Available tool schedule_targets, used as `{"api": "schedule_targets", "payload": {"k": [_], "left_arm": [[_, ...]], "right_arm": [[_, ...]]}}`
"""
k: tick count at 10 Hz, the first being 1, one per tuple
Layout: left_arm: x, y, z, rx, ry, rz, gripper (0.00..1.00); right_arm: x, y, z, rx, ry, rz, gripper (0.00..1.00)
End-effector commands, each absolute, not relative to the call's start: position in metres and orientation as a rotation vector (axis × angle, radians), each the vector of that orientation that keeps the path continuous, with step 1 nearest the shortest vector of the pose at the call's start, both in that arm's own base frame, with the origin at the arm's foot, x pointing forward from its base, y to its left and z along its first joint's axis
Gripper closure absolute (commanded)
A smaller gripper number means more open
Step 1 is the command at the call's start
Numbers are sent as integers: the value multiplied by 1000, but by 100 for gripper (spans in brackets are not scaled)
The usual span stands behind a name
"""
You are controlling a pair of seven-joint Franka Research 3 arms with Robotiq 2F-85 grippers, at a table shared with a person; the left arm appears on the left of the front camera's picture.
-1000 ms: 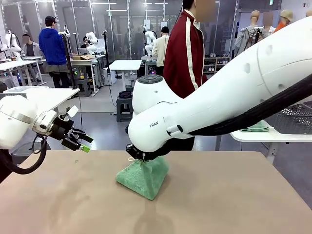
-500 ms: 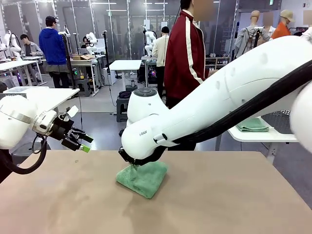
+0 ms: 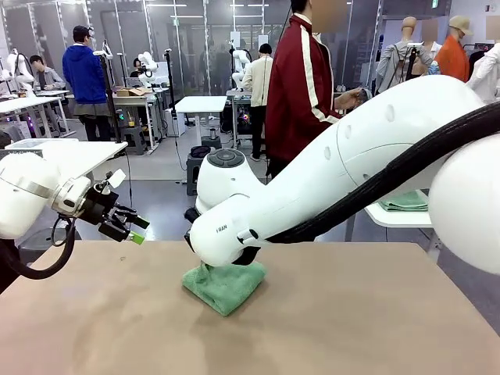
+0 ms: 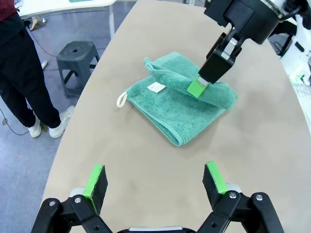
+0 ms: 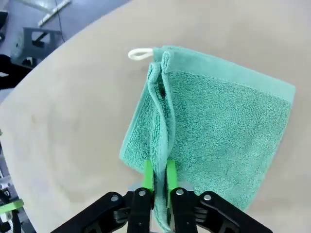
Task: Fold the towels and place them in the basket.
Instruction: When a person lays out a Towel with hook on the table, fold it in half twice.
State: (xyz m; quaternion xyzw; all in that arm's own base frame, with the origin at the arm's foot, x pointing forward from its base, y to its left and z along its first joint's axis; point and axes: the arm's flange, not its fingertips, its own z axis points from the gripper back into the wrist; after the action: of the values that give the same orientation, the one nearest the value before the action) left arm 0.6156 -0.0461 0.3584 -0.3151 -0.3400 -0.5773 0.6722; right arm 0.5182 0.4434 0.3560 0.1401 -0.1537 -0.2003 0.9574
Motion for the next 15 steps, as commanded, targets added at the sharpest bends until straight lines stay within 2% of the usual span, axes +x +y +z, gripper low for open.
{"api": "schedule_targets", "payload": {"k": [1, 5, 6, 8, 10, 12, 15], "left_arm": [[615, -46, 360, -712, -768, -1299, 0], [615, -46, 360, -712, -768, -1299, 0], [615, -46, 360, -712, -768, -1299, 0], [615, -46, 360, -712, -768, -1299, 0], [615, -46, 360, -712, -768, -1299, 0], [615, -46, 360, -712, -768, -1299, 0], [615, -46, 360, -712, -768, -1299, 0]], "right_arm": [[510, 448, 344, 280, -396, -467, 56], [511, 414, 375, 306, -448, -529, 55], [506, 389, 389, 304, -358, -474, 55], [489, 318, 414, 231, -260, -202, 55], [480, 280, 423, 184, -194, -208, 55], [476, 275, 420, 184, -153, -206, 55], [476, 271, 419, 180, -171, -208, 55]]}}
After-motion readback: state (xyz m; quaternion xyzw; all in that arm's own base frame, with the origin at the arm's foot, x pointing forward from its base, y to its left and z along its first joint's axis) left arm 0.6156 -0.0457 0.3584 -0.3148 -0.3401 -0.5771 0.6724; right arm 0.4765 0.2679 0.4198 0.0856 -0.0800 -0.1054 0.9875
